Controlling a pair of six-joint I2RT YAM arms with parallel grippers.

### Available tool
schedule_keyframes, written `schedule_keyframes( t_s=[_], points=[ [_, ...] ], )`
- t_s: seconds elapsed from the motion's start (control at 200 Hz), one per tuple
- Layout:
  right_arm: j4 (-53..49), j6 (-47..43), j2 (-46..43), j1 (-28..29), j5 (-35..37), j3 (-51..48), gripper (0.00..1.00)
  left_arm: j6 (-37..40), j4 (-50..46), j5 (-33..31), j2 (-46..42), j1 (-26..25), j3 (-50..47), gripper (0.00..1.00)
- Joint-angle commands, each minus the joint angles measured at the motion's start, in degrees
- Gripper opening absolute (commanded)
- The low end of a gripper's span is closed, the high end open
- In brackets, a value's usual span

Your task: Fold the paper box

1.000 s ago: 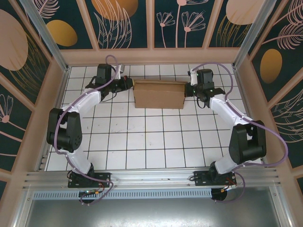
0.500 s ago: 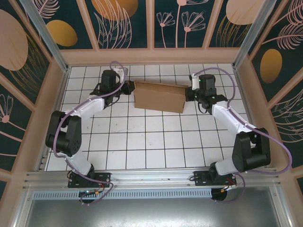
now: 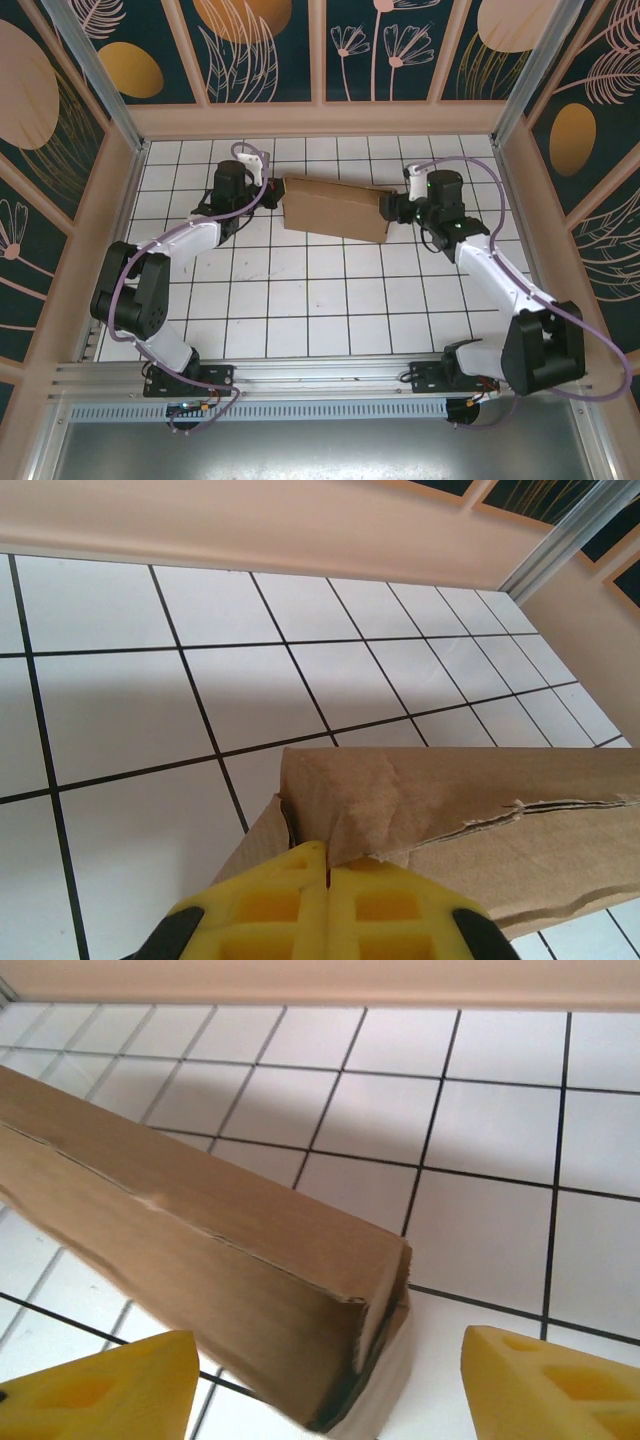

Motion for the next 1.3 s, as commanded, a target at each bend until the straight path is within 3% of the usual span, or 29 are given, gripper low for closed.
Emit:
schedule_keyframes(
  t_s=[0.0,0.095,0.305,0.556,0.806,0.911,1.031,1.146,1.176,1.286,1.296],
  points=[
    [4.27,0.61,-4.24,-0.02,-2.69,-1.03,0.77,0.38,-13.46,-0.95,3.51,-0.82,-3.86,0.00],
    [7.41,3.83,-5.38,-0.36,-4.11,-1.50,0.78,0.34,-12.96,-0.82,3.44,-0.86,-4.16,0.00],
    [2.86,14.39,3.11,-0.20,5.02,6.18,0.78,-0.02,-11.44,-0.27,3.50,-0.82,-5.30,0.00],
    [2.51,15.19,7.41,1.47,9.92,2.82,0.78,-1.55,-9.14,0.08,0.70,-0.82,-6.53,0.00],
    [3.22,18.13,5.67,2.39,8.43,-3.48,0.78,-2.88,-7.86,0.00,-1.37,-0.82,-8.03,0.22],
    [3.52,18.58,5.56,2.42,9.10,-3.75,0.78,-3.22,-7.65,0.46,-2.50,-0.82,-8.21,0.37],
    [3.57,18.71,6.42,2.45,9.70,-2.86,0.78,0.96,-9.47,-1.92,-4.93,-0.79,-8.70,0.47],
    [2.98,18.70,7.46,2.53,9.94,-2.10,0.78,5.08,-12.22,-5.20,-7.92,-0.73,-8.56,0.51],
    [2.96,18.66,7.58,2.56,10.11,-2.16,0.77,5.35,-12.78,-6.09,-8.85,-0.75,-8.63,0.66],
    [3.06,18.61,8.03,2.81,10.60,-2.80,0.77,5.73,-11.60,-6.51,-12.04,-0.75,-10.07,0.69],
    [3.05,18.52,8.08,2.80,10.64,-2.86,0.77,5.68,-11.52,-6.49,-12.27,-0.67,-10.17,0.74]
  ],
)
